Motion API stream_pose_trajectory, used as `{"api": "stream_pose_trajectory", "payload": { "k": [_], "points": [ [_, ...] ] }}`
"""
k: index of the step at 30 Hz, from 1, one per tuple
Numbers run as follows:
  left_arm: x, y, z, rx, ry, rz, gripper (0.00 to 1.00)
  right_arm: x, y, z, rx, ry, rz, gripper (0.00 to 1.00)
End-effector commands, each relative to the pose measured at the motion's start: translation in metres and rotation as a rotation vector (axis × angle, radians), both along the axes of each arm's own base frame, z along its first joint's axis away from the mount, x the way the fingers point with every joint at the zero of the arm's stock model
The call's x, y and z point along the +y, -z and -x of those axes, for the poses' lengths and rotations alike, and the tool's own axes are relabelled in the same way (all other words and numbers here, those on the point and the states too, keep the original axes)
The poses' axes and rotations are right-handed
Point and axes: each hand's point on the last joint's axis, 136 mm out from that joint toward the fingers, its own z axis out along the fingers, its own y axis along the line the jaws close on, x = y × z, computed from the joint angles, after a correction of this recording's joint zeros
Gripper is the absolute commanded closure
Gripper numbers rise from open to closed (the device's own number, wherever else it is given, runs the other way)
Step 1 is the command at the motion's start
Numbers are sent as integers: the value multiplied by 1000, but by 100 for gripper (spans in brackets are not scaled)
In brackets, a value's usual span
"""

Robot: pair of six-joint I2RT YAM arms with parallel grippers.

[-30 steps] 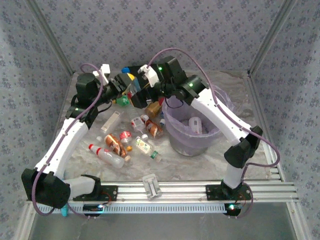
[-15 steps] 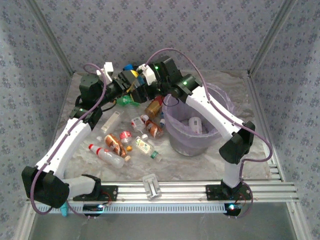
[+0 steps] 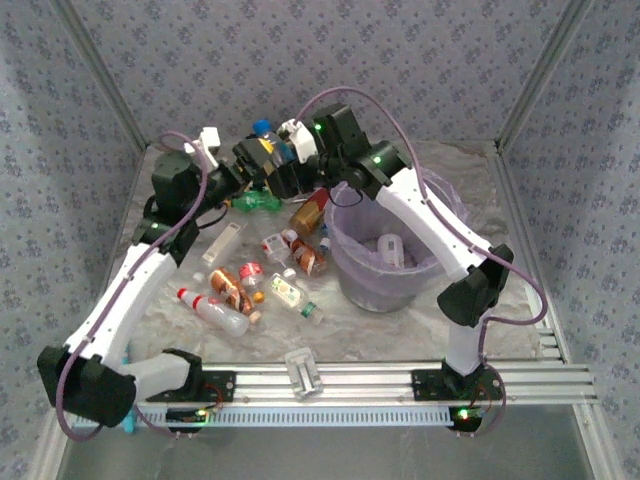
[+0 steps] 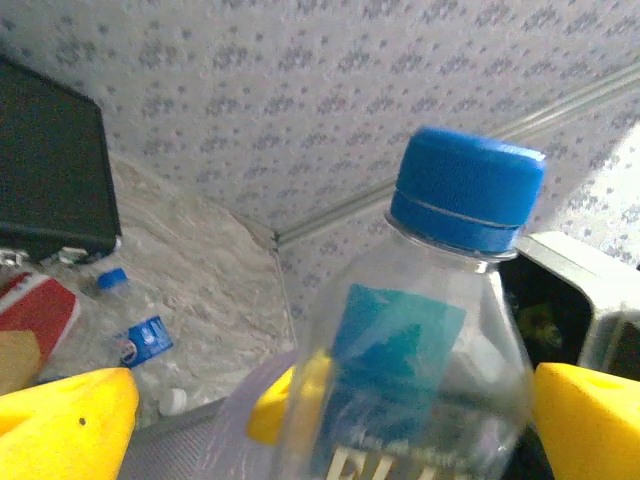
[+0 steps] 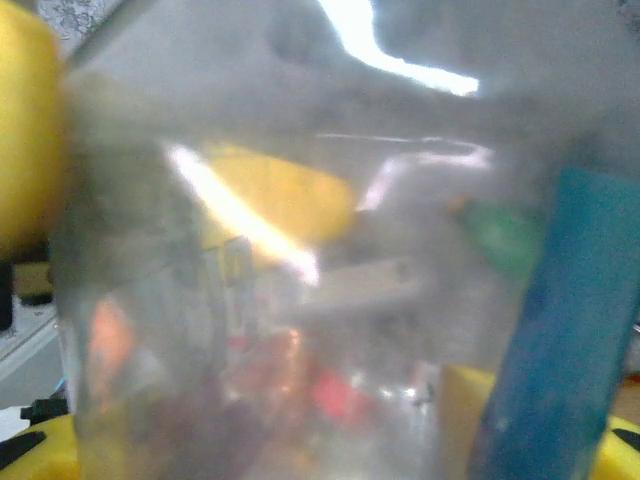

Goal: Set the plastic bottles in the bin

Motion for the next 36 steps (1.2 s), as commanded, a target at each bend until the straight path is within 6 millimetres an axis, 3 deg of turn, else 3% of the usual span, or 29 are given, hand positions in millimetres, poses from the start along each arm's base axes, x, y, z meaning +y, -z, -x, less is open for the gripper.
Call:
{"api": "stream_pose_trajectory", "payload": {
  "k": [1,7,14,20,24,36],
  "points": [
    [30,14,3,20,-93,-46,0,-31,-33,-1,-63,63,16,52],
    [45,48,1,83,-131,-99,0,-87,-40,6,-33,186,102,53],
    [61,87,1,159,-189,-258,0,-168,-34,34,30,349,262,59],
    [70,117,4,214,-207,-342,0,-219,1,62,193,443,401,60],
    [77,133,9,255,-212,-408,0,-228,35,75,306,450,498,68],
    [84,156,20,321,-208,-466,0,-220,135,84,543,465,562,70]
  ]
}}
